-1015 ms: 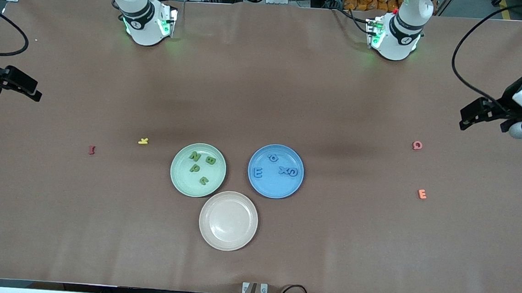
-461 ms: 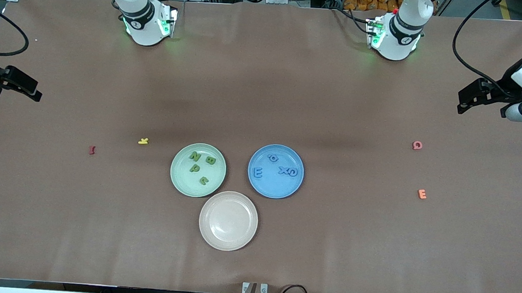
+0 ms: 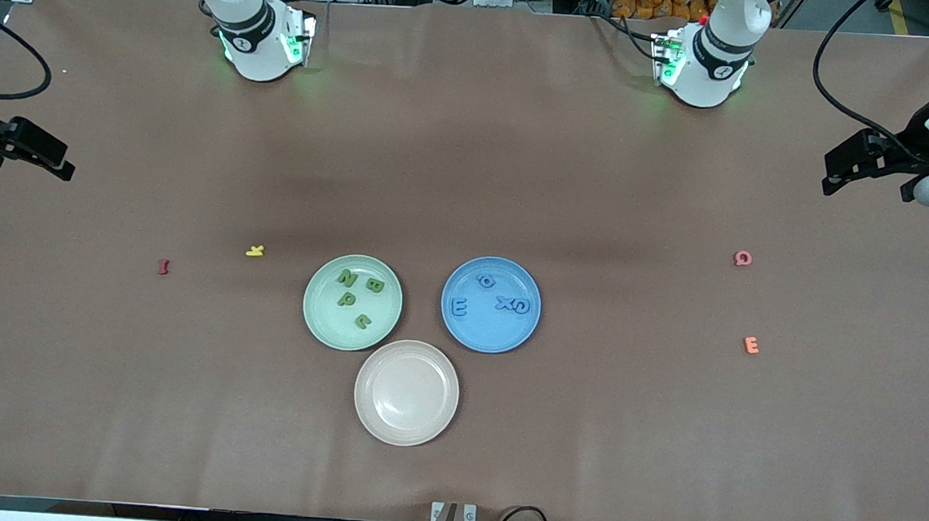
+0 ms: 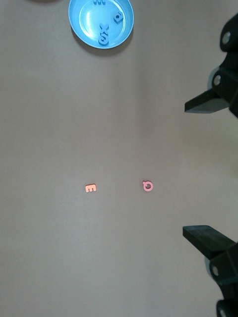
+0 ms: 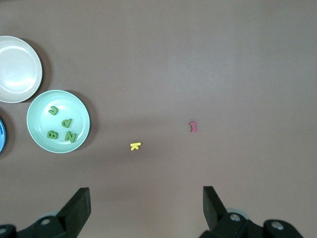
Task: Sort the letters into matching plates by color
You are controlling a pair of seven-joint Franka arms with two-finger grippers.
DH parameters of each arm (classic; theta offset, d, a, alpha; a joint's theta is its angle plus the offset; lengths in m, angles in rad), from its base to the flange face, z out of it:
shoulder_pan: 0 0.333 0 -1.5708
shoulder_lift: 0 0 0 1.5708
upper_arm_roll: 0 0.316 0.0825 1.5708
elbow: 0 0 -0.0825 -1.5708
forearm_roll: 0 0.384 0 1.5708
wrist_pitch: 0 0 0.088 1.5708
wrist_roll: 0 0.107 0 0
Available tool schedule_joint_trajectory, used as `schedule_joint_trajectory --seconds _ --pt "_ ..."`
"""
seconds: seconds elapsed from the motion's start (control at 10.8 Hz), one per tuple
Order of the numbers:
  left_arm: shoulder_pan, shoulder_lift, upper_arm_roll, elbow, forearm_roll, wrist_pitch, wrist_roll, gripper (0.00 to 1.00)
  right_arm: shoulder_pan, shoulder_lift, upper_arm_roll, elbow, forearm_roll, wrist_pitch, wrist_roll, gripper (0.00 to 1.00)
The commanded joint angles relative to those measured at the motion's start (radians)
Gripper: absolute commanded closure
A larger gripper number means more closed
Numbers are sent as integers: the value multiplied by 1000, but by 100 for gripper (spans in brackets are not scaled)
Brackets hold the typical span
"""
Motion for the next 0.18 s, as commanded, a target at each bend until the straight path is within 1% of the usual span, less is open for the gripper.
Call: schedule_joint_trajectory --seconds 0.0,0.09 --pt "2 21 1 30 -10 -23 14 0 -3 -3 5 4 8 -1 4 0" --pt "-1 27 0 30 -8 -23 6 0 -3 -3 5 4 8 -1 4 0"
